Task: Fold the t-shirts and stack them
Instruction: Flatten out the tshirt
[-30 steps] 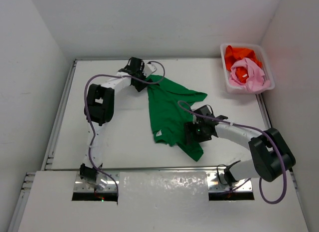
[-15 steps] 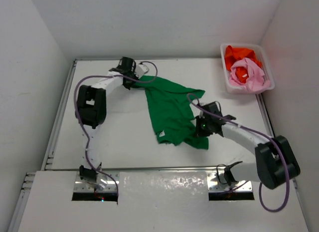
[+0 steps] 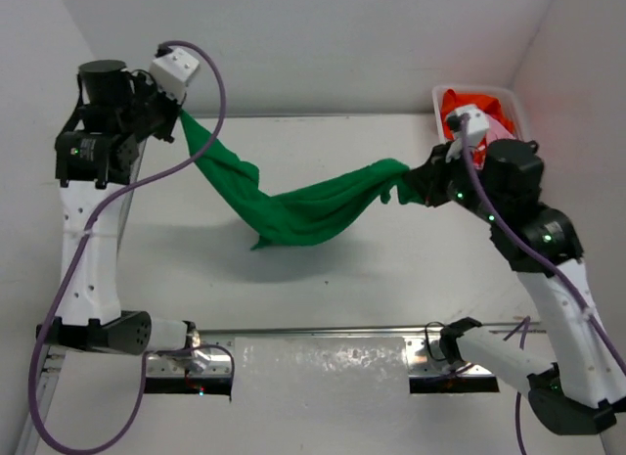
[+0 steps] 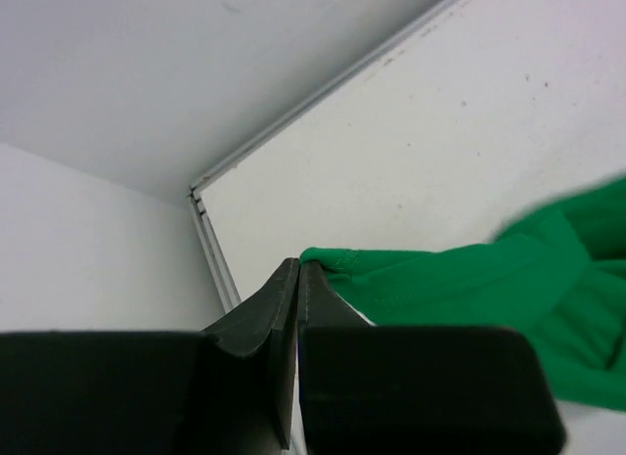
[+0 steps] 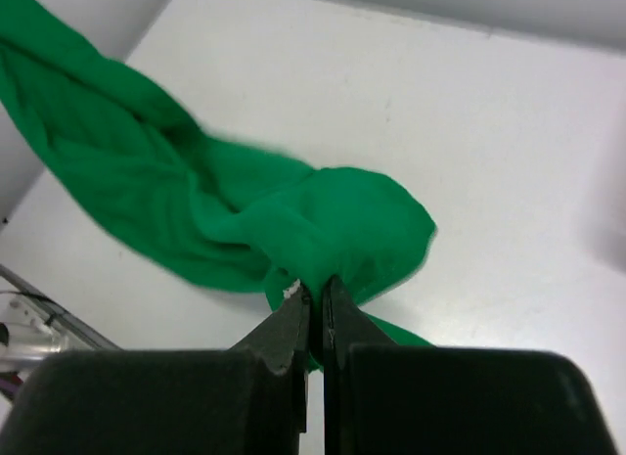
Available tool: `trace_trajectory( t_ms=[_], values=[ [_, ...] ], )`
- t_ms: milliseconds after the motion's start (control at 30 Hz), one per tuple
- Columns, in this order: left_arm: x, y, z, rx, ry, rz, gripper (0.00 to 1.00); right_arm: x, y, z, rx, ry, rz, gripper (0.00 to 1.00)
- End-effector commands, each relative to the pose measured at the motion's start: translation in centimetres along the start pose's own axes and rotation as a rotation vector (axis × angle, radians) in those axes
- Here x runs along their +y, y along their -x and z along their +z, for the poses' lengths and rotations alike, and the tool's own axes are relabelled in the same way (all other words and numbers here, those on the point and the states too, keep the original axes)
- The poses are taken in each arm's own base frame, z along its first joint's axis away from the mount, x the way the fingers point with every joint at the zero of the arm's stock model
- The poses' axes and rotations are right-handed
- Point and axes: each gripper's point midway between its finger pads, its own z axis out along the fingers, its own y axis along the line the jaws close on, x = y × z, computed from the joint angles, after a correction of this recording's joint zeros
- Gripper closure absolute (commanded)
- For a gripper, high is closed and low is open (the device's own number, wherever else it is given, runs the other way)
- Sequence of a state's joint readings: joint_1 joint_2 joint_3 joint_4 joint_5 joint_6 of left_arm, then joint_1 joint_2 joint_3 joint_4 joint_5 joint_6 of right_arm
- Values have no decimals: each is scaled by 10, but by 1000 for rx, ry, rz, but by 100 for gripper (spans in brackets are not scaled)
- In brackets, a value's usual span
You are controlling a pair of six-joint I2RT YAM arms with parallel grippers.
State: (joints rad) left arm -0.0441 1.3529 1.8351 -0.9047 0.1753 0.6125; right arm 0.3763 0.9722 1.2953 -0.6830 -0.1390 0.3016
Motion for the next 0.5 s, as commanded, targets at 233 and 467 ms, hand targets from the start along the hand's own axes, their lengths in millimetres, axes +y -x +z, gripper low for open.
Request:
trace_trajectory(
  t_ms=[233, 467],
  values=[
    [-2, -37, 32, 162, -38, -211, 100, -43, 103, 31, -30, -200, -151, 100],
    [-38, -123, 137, 379, -151, -348, 100, -172, 87, 207, 119, -325, 3, 71]
  ],
)
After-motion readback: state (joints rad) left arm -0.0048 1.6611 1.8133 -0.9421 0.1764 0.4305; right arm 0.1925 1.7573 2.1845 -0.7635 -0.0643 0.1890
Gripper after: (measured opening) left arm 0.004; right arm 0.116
